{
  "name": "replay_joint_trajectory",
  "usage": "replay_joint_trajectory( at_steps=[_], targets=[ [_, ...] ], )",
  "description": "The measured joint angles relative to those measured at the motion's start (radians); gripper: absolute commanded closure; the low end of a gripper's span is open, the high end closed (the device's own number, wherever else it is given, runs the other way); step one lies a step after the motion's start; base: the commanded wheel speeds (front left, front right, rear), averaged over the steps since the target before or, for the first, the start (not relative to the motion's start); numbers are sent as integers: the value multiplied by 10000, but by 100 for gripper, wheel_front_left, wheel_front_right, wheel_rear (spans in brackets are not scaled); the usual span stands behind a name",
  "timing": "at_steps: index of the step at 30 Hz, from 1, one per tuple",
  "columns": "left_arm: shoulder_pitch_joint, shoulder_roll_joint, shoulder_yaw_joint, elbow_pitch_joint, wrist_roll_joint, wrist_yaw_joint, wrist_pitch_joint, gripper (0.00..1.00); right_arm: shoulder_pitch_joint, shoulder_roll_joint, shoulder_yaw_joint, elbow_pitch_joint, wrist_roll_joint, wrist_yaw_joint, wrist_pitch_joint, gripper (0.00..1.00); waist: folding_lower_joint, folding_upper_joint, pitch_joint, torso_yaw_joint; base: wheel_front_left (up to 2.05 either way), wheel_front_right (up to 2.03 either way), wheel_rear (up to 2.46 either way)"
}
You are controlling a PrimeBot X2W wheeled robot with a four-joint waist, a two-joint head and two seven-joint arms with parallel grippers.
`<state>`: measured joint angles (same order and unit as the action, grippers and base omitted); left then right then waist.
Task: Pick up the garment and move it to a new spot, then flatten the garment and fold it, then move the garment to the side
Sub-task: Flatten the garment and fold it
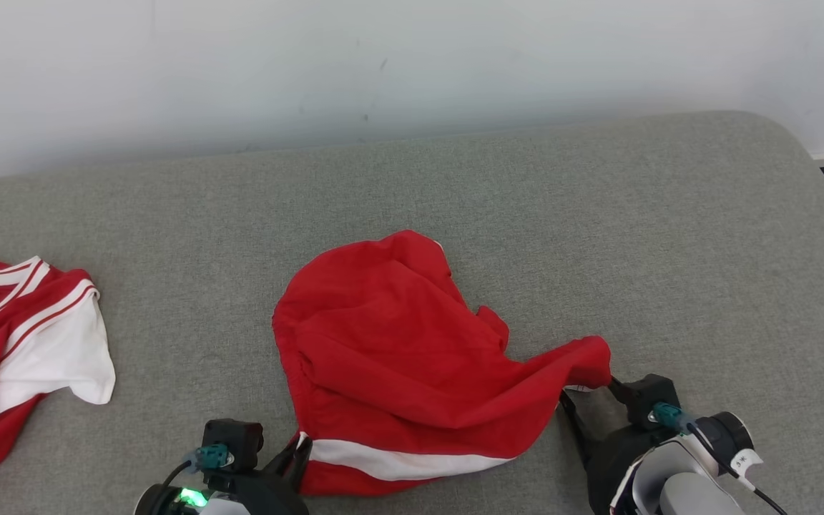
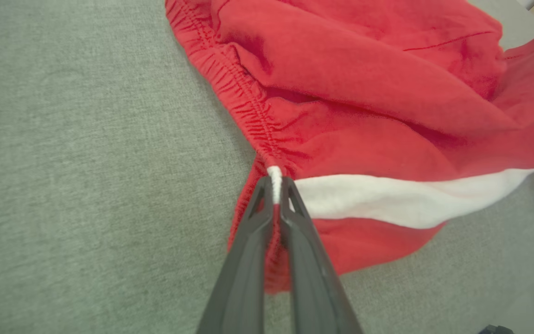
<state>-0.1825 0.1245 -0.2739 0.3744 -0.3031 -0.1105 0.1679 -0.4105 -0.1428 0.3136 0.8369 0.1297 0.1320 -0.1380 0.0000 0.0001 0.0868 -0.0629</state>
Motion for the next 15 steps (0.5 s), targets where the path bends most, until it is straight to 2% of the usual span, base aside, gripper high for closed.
replay_joint_trajectory(
  at_steps=[4, 5, 6, 7, 11, 15],
  targets=[
    [21, 23, -58, -38, -48, -13, -56, 100, -216, -21, 460, 316, 176, -2, 81, 0, 0, 0, 33, 13, 0, 0, 0],
    [20, 21, -71, -59, -54, -13, -98, 100, -255, -33, 556, 380, 259, -2, 56, 42, 0, 0, 42, 20, 0, 0, 0],
    [19, 21, -82, -65, -59, -17, -111, 100, -304, -38, 635, 447, 351, 0, 52, 67, 0, 0, 43, 29, 0, 0, 0],
    [19, 19, -92, -81, -79, -29, -194, 100, -336, -40, 732, 491, 445, 0, 56, 100, 0, 0, 35, 39, 0, 0, 0],
    [12, -42, -111, -257, -247, -46, -594, 100, -278, -61, 1068, 410, 1003, -2, 48, 100, 0, 0, -70, 74, 0, 0, 0],
    [12, -199, 4, -635, -780, -94, -1068, 100, 117, -125, 1398, -458, 2226, 0, 334, 100, 0, 0, -260, 81, 0, 0, 0]
  ],
)
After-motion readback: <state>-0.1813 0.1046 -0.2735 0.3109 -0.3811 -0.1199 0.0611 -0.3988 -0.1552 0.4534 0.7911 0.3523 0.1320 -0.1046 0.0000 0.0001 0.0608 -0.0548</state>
